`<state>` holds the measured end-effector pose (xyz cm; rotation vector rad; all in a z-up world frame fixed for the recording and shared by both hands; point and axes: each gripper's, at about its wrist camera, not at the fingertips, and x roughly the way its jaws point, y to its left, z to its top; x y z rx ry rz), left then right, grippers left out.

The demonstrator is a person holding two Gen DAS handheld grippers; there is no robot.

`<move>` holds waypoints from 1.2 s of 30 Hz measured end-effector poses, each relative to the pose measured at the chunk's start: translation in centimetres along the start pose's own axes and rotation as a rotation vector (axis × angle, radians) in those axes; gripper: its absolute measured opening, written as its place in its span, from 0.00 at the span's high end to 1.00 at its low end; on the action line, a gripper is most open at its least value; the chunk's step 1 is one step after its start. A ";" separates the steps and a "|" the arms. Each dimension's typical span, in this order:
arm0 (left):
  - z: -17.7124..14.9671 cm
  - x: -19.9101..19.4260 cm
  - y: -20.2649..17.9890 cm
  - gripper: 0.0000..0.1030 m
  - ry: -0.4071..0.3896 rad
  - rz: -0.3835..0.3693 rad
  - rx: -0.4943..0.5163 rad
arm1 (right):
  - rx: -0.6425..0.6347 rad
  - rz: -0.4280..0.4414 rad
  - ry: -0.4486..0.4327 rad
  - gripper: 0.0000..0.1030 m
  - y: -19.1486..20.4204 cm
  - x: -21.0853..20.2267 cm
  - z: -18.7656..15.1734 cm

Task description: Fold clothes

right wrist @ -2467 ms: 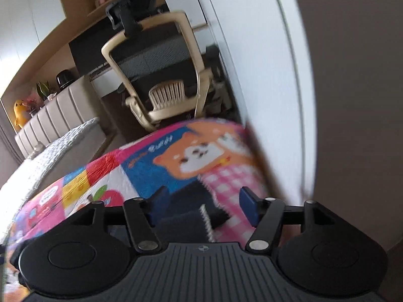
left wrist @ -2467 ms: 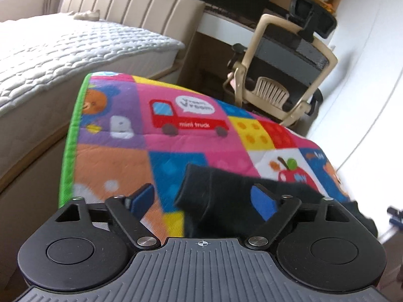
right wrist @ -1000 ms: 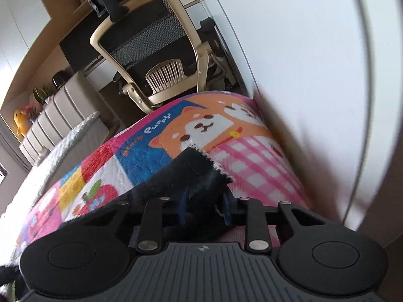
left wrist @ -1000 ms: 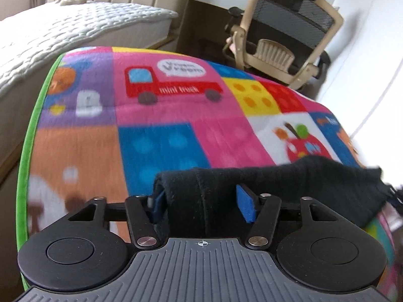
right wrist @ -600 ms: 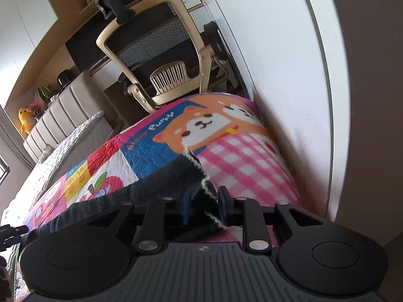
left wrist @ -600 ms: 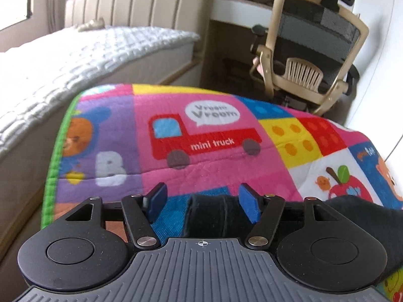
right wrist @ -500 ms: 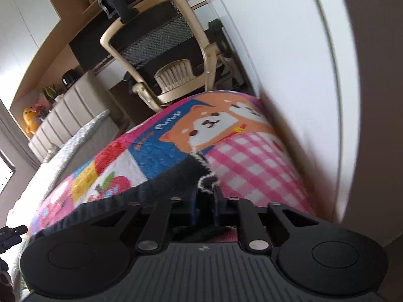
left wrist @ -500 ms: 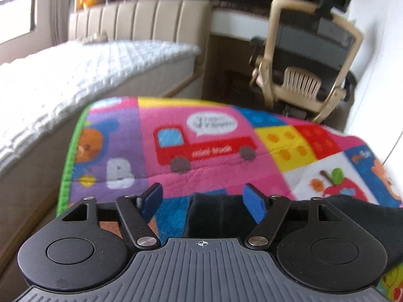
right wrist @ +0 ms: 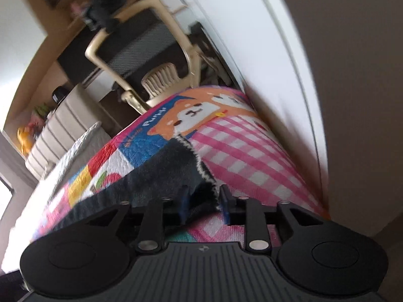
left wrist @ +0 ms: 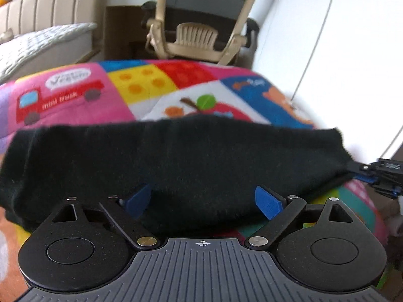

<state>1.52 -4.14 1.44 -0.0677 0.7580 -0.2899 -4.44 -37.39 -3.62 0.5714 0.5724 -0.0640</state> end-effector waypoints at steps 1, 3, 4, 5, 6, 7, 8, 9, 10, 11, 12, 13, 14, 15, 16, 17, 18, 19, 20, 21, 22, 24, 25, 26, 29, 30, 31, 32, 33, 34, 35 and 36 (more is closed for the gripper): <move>-0.3 0.4 -0.4 0.07 0.007 -0.003 0.013 | -0.041 0.004 -0.004 0.60 0.6 -0.1 -0.2; -0.9 0.4 -0.8 0.04 -0.007 0.004 0.043 | -0.120 0.025 0.002 0.32 1.9 0.1 -0.5; -1.4 0.4 -1.1 0.02 -0.018 0.010 0.066 | -0.148 0.030 0.013 0.21 2.4 0.3 -0.5; -2.0 0.5 -1.7 0.00 -0.036 0.022 0.105 | -0.176 0.035 0.023 0.16 2.8 0.6 -0.4; -2.5 0.6 -2.2 0.00 -0.048 0.038 0.138 | -0.192 0.034 0.030 0.14 3.1 0.8 -0.4; -2.6 0.6 -2.7 0.00 -0.048 0.061 0.161 | -0.200 0.042 0.036 0.10 3.2 0.9 -0.3; -2.6 0.7 -3.1 0.00 -0.047 0.079 0.177 | -0.194 0.059 0.040 0.06 3.1 0.9 -0.2; -2.6 0.8 -3.2 0.00 -0.046 0.085 0.178 | -0.188 0.077 0.044 0.05 3.0 1.0 -0.1; -2.5 0.8 -3.2 0.00 -0.047 0.085 0.176 | -0.173 0.100 0.048 0.01 2.7 1.0 0.0; -2.5 0.8 -3.1 0.00 -0.048 0.083 0.172 | -0.159 0.123 0.051 0.00 2.4 1.0 0.1; -2.5 0.8 -3.0 0.00 -0.051 0.078 0.166 | -0.145 0.133 0.048 0.00 2.1 1.0 0.2; -2.5 0.8 -2.9 0.00 -0.053 0.073 0.161 | -0.136 0.140 0.046 0.00 2.0 0.9 0.2; -2.5 0.8 -2.8 0.00 -0.054 0.070 0.156 | -0.128 0.147 0.044 0.00 1.8 0.9 0.2; -2.5 0.8 -2.9 0.00 -0.053 0.073 0.157 | -0.123 0.151 0.043 0.00 1.7 0.9 0.2; -2.5 0.8 -3.0 0.00 -0.051 0.081 0.161 | -0.118 0.155 0.042 0.00 1.7 0.8 0.2; -2.5 0.9 -3.2 0.00 -0.049 0.090 0.164 | -0.112 0.159 0.040 0.00 1.6 0.8 0.2; -2.5 0.8 -3.3 0.00 -0.047 0.099 0.164 | -0.106 0.164 0.038 0.00 1.5 0.8 0.2; -2.4 0.7 -3.5 0.00 -0.045 0.111 0.142 | -0.099 0.168 0.036 0.00 1.4 0.7 0.2; -2.2 0.6 -3.7 0.00 -0.045 0.114 0.096 | -0.090 0.175 0.034 0.00 1.2 0.7 0.2; -1.9 0.5 -4.0 0.00 -0.047 0.094 0.058 | -0.079 0.183 0.031 0.00 1.0 0.6 0.2; -1.5 0.4 -4.5 0.00 -0.048 0.050 0.033 | -0.070 0.189 0.029 0.00 0.9 0.6 0.2; -0.6 0.6 -6.1 0.00 -0.062 -0.034 0.041 | -0.059 0.197 0.027 0.00 0.7 0.6 0.2; -0.5 0.9 -7.3 0.00 -0.073 -0.043 0.080 | -0.055 0.200 0.026 0.00 0.6 0.5 0.2; -0.3 1.2 -8.5 0.00 -0.083 -0.053 0.118 | -0.051 0.203 0.025 0.00 0.6 0.5 0.2; -0.2 3.2 -11.1 0.01 -0.060 -0.044 0.203 | -0.028 0.218 0.019 0.00 0.2 0.5 0.2; -0.3 3.9 -11.7 0.04 -0.045 -0.041 0.220 | -0.022 0.222 0.017 0.00 0.1 0.5 0.2; -0.4 4.5 -12.0 0.04 -0.034 -0.034 0.225 | -0.017 0.225 0.016 0.00 0.1 0.5 0.2; -0.6 4.9 -12.3 0.04 -0.037 -0.017 0.241 | -0.015 0.226 0.016 0.00 0.1 0.5 0.2; -0.8 5.0 -12.6 0.04 -0.041 -0.003 0.261 | -0.014 0.227 0.016 0.00 0.1 0.5 0.2; -1.0 5.0 -12.7 0.04 -0.038 0.002 0.273 | -0.016 0.225 0.016 0.00 0.1 0.5 0.2; -1.1 5.0 -12.7 0.04 -0.035 0.002 0.278 | -0.019 0.222 0.017 0.00 0.2 0.5 0.2; -1.2 4.9 -12.7 0.04 -0.032 0.001 0.279 | -0.022 0.220 0.017 0.00 0.2 0.5 0.2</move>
